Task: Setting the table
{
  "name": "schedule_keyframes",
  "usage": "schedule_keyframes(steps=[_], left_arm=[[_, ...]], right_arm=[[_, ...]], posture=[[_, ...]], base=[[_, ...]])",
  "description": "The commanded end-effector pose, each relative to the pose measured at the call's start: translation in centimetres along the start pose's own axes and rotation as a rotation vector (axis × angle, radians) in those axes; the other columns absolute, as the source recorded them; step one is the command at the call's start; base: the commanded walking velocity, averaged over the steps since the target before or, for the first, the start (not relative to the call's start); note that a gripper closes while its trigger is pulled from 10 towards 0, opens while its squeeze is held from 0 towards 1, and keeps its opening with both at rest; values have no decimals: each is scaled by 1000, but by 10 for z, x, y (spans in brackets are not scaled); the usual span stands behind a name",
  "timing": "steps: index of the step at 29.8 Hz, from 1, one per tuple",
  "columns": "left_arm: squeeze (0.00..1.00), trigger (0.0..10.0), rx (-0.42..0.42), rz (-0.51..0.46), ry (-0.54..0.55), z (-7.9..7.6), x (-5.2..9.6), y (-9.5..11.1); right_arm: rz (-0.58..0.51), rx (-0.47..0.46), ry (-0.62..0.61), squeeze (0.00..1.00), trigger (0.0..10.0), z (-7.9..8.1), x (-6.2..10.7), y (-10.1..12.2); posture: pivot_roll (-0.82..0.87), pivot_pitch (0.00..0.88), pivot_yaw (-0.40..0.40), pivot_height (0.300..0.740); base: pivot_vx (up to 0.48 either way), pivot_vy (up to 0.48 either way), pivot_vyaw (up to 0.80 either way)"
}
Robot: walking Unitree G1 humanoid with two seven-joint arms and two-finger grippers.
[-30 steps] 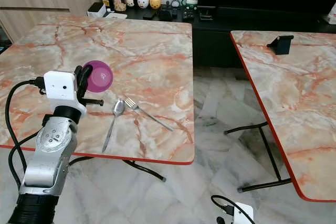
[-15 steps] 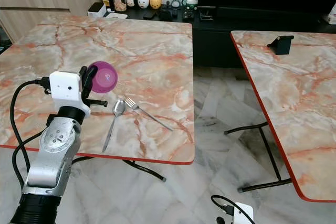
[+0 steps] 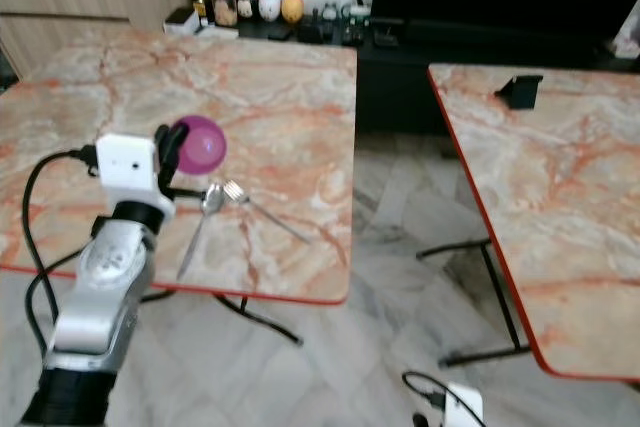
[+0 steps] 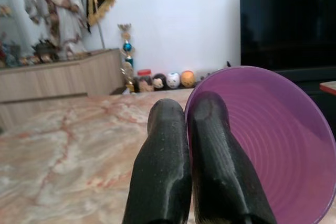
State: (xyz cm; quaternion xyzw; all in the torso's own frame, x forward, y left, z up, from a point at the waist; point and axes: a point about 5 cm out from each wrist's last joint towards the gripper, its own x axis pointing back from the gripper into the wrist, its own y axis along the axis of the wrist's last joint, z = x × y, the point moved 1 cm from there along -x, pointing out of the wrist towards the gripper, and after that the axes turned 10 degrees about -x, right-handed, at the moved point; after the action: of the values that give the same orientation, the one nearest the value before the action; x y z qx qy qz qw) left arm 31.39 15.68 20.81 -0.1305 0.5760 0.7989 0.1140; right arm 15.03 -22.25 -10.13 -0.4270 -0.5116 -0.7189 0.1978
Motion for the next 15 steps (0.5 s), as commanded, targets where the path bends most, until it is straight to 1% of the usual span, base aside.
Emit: schedule_keyframes(steps=[1, 15], left_arm=[[0, 10000, -2, -32, -15, -6, -3, 7], [0, 10000, -1, -34, -15, -6, -4, 8]], right_arm=[[0, 4, -11, 0, 10000, -5, 1, 1], [-3, 4, -6, 0, 10000, -4, 0, 2]], posture=[[121, 0, -55, 740], [123, 0, -57, 740]], base=[[0, -266, 0], [0, -265, 0]])
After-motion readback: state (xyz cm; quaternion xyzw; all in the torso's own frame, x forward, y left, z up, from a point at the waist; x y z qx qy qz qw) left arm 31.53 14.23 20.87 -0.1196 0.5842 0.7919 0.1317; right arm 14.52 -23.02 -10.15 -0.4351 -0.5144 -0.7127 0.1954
